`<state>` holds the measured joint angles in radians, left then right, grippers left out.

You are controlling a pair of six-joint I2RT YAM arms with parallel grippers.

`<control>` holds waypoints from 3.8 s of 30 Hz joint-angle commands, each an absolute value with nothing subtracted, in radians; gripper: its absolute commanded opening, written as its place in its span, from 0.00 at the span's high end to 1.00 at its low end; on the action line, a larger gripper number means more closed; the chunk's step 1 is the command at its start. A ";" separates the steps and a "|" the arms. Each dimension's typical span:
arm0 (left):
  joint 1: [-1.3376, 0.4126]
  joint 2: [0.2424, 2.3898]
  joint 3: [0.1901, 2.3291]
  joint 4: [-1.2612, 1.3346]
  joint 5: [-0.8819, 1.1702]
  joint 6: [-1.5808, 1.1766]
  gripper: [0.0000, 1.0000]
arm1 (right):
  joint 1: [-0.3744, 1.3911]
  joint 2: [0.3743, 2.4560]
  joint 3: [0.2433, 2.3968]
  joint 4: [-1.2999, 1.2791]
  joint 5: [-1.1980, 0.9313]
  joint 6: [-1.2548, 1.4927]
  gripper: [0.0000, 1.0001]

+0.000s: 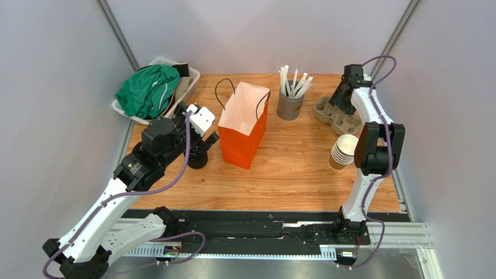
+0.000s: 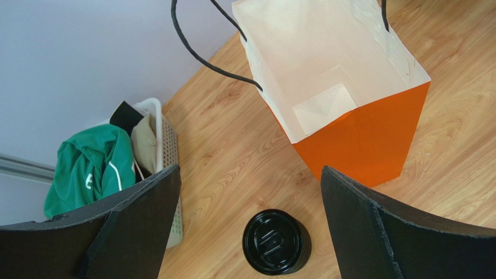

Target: Pack the takeout coffee

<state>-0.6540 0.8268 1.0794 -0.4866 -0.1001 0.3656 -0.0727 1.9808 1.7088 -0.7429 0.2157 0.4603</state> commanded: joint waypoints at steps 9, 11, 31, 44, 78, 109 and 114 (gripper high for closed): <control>-0.649 0.822 1.069 -0.448 -0.063 0.350 0.01 | -0.067 2.037 1.732 -0.719 0.276 0.480 0.39; -0.650 0.824 1.065 -0.445 -0.060 0.350 0.01 | -0.067 2.043 1.736 -0.721 0.284 0.473 0.39; -0.647 0.845 1.060 -0.443 -0.048 0.333 0.01 | -0.041 2.120 1.928 -0.788 0.245 0.278 0.56; -0.646 0.854 1.060 -0.443 -0.032 0.328 0.01 | -0.025 1.973 1.723 -0.733 0.321 0.359 0.48; -0.644 0.873 1.054 -0.440 -0.009 0.319 0.01 | -0.025 2.013 1.695 -0.732 0.333 0.394 0.44; -0.644 0.897 1.066 -0.445 -0.012 0.321 0.01 | -0.005 2.141 1.873 -0.758 0.350 0.167 0.71; -0.644 0.902 1.066 -0.448 -0.020 0.319 0.01 | -0.005 2.143 1.893 -0.675 0.330 0.068 0.71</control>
